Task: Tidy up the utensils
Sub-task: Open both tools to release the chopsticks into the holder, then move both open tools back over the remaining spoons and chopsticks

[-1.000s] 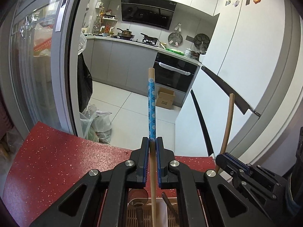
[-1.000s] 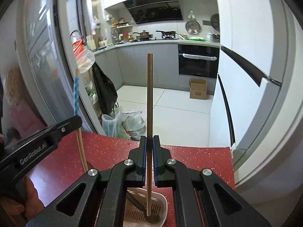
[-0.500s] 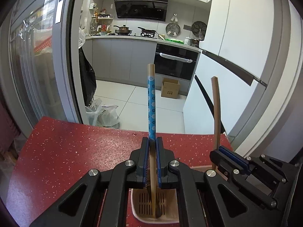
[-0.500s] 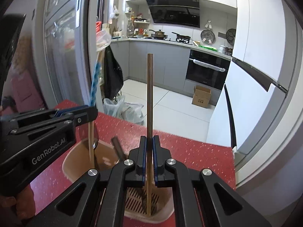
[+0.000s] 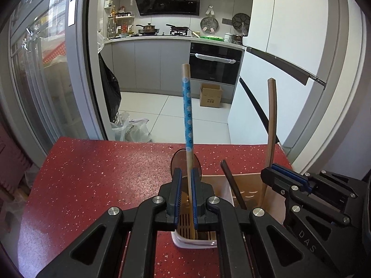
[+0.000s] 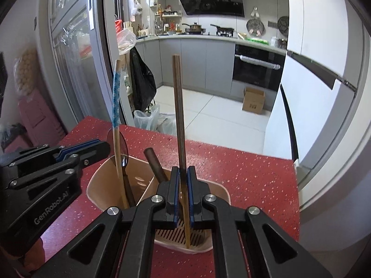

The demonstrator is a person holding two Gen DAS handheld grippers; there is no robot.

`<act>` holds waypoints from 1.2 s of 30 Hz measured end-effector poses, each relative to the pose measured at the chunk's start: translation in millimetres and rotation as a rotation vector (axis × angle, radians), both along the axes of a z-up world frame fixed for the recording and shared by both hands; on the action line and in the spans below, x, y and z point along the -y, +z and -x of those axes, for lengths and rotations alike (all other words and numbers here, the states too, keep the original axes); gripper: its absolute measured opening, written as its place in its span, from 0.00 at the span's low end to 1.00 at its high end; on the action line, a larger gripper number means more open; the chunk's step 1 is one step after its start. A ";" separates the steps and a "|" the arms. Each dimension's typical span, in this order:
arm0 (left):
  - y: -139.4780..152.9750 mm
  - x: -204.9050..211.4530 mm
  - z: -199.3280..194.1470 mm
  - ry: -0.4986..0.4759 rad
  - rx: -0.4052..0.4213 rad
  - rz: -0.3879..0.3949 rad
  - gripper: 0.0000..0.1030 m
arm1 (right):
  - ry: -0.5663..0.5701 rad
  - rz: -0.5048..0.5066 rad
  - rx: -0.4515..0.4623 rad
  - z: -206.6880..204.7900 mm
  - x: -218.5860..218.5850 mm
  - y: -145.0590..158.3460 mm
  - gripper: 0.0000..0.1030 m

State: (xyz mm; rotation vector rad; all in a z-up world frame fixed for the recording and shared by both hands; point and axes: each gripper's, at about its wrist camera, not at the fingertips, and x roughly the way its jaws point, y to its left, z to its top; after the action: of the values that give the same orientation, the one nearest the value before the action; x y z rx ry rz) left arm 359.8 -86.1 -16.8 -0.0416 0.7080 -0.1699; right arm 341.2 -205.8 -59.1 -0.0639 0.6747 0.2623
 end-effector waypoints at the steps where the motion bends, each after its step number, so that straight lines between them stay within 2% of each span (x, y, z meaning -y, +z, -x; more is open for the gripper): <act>1: 0.2 -1.8 2.2 0.006 -0.007 -0.003 0.35 | 0.000 -0.007 -0.014 -1.6 1.0 -0.1 0.07; 5: 1.6 -7.7 11.2 0.020 -0.029 -0.005 0.35 | -0.011 -0.051 -0.079 -3.5 7.0 -3.1 0.13; 7: 1.4 -11.1 18.8 0.022 -0.042 -0.013 0.35 | -0.024 -0.076 -0.091 -1.6 11.7 -1.4 0.22; 11: -1.9 -15.5 34.4 0.022 -0.077 -0.027 0.35 | -0.054 -0.106 -0.107 8.9 22.1 4.5 0.26; 17: -9.8 -26.4 63.5 0.019 -0.164 -0.032 0.35 | -0.082 -0.156 -0.155 36.1 33.7 9.7 0.37; 21: -20.8 -34.4 85.8 0.030 -0.258 -0.046 0.36 | -0.097 -0.187 -0.215 60.4 40.8 5.3 0.50; 24: -32.0 -43.5 106.3 0.044 -0.319 -0.047 0.36 | -0.108 -0.190 -0.275 82.0 43.7 -5.5 0.55; 27: -46.8 -54.1 132.6 0.056 -0.369 -0.053 0.36 | -0.120 -0.189 -0.340 102.6 45.9 -19.1 0.66; 35: -81.5 -68.8 190.6 0.064 -0.513 -0.035 0.36 | -0.168 -0.200 -0.526 155.4 49.3 -64.0 0.67; 36: -83.0 -69.1 194.2 0.069 -0.521 -0.033 0.36 | -0.174 -0.204 -0.540 161.5 48.9 -67.7 0.73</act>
State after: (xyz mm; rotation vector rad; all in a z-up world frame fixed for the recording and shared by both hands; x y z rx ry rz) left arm 165.6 -17.0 -99.8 -0.0802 1.2268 -0.0803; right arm 179.7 -254.7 -126.8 0.2697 1.1787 0.1788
